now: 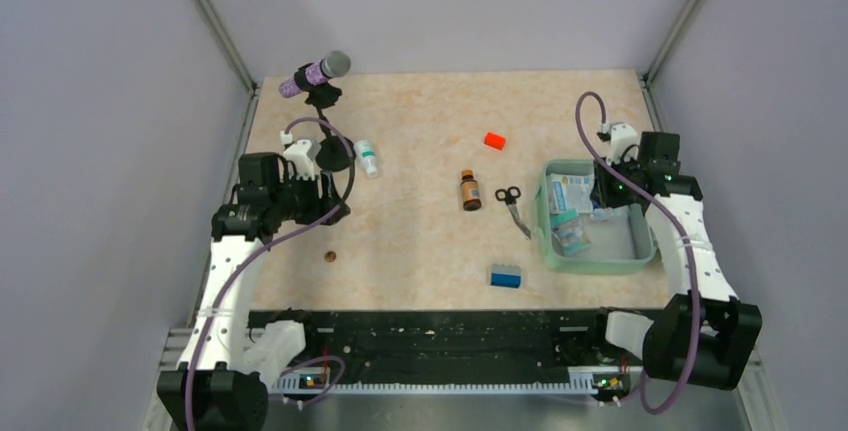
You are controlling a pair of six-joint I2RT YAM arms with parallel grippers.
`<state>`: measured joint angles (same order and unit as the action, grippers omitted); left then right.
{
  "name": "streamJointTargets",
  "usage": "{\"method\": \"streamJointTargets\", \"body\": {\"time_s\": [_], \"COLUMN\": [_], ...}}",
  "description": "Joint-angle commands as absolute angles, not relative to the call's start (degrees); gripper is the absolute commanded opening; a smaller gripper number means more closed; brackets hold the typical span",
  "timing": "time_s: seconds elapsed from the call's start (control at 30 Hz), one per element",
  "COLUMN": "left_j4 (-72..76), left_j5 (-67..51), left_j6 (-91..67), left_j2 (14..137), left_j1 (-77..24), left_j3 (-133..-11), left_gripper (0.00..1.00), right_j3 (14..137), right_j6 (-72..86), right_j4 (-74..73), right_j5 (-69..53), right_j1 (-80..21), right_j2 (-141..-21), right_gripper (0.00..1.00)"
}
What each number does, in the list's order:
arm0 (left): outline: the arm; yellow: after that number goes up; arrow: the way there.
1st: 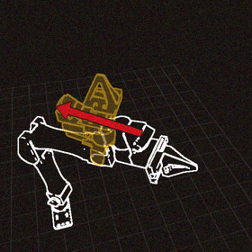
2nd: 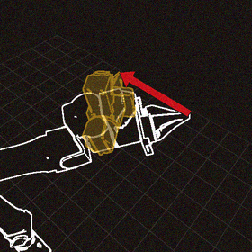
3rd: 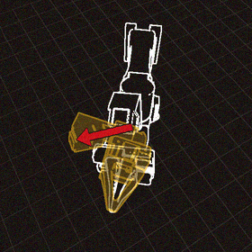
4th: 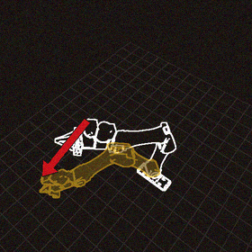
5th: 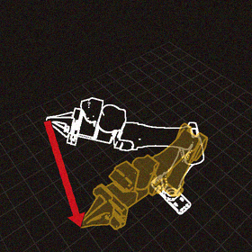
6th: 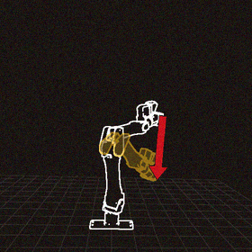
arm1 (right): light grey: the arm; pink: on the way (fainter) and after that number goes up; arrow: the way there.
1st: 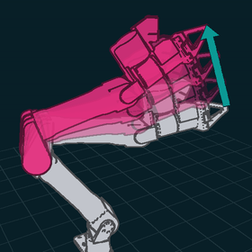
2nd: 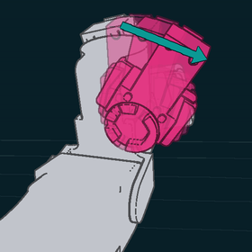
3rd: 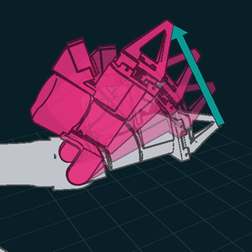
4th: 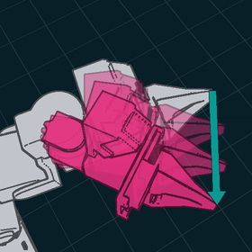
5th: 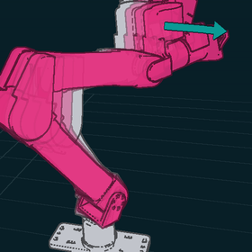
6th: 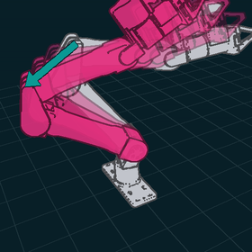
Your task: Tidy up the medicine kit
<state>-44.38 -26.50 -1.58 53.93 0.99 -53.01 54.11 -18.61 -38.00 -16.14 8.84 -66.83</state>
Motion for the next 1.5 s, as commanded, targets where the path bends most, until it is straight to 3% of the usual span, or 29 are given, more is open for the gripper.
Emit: {"method": "streamJointTargets", "body": {"time_s": [0.0, 0.77, 1.03, 1.3, 1.47], "left_j4": [-41.70, -41.92, -42.19, -41.42, -41.13], "left_j5": [-28.56, -28.65, -28.74, -28.30, -28.90], "left_j6": [-2.09, -1.85, -1.73, -1.69, -1.41], "left_j2": [52.76, 50.80, 51.09, 51.19, 50.57], "left_j1": [1.24, 1.20, 1.21, 1.17, 1.17], "left_j3": [-52.95, -52.99, -53.22, -52.44, -52.19], "left_gripper": [0.63, 0.63, 0.63, 0.63, 0.63], "right_j3": [51.87, 44.19, 46.48, 53.70, 53.04], "right_j6": [-24.80, -25.44, -24.47, -22.82, -20.05], "right_j4": [-37.90, -28.91, -32.49, -39.71, -36.63], "right_j5": [-16.58, -14.32, -15.23, -23.04, -24.20], "right_j1": [12.03, 12.92, 12.92, 12.37, 3.49], "right_j2": [-67.18, -77.60, -73.23, -62.65, -61.02], "right_gripper": [0.23, 0.32, 0.54, 0.62, 0.70]}}
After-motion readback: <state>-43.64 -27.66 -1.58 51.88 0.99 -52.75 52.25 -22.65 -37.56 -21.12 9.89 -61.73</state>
